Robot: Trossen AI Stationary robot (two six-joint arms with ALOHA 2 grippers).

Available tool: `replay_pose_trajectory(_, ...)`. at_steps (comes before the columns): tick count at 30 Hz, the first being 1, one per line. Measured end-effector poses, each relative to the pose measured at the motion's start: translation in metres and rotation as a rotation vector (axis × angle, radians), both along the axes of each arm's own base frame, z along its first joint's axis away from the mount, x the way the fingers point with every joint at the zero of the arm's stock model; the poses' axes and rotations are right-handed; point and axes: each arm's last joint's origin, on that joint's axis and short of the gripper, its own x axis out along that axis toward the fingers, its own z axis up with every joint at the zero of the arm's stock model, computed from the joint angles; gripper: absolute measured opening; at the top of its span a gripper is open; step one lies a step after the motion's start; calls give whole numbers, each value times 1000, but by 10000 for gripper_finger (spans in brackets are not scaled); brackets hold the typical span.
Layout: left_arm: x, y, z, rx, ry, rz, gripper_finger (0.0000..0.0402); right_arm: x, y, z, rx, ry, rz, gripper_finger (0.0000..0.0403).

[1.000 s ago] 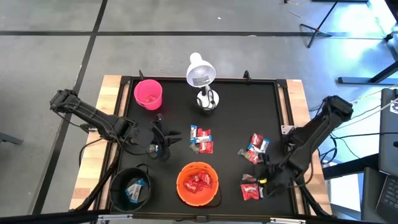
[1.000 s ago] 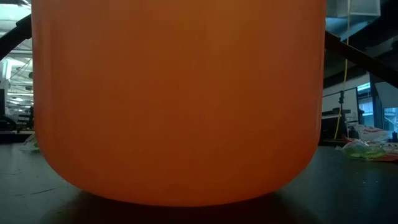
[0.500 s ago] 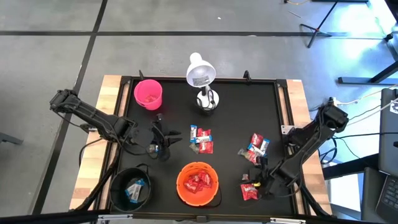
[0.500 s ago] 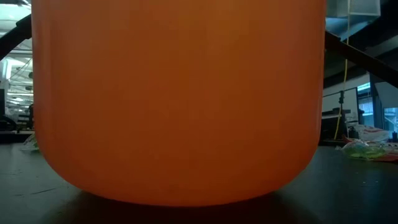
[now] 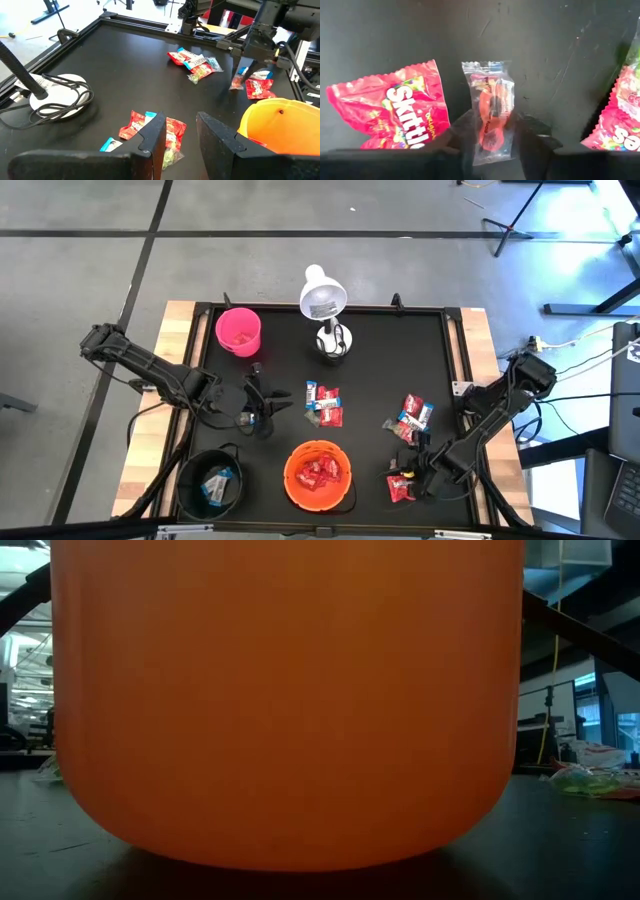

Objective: Sort candy
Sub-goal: Put the orange candy into the pink bucket

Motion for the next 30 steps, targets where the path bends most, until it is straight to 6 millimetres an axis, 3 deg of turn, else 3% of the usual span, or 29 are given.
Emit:
replay_pose_trajectory(7, -2, -6, 0, -3, -6, -25, 101, 0, 0, 0, 3, -7, -1, 11)
replay_pose_trajectory(14, -2, -12, 4, -13, -42, -49, 101, 6, 3, 10, -50, -80, -12, 7)
replay_pose_trajectory(19, 1, -13, 10, 11, -105, -54, 101, 16, 6, 38, -227, -229, -15, 7)
replay_pose_trajectory(23, 5, -14, 12, 24, -145, -30, 101, 25, 8, 70, -429, -444, -62, 3)
replay_pose_trajectory(27, 15, -19, 11, 52, -188, -47, 101, 36, 8, 98, -593, -671, -141, 2)
replay_pose_trajectory(30, 26, -24, 9, 81, -235, -62, 101, 46, 4, 111, -651, -741, -198, 2)
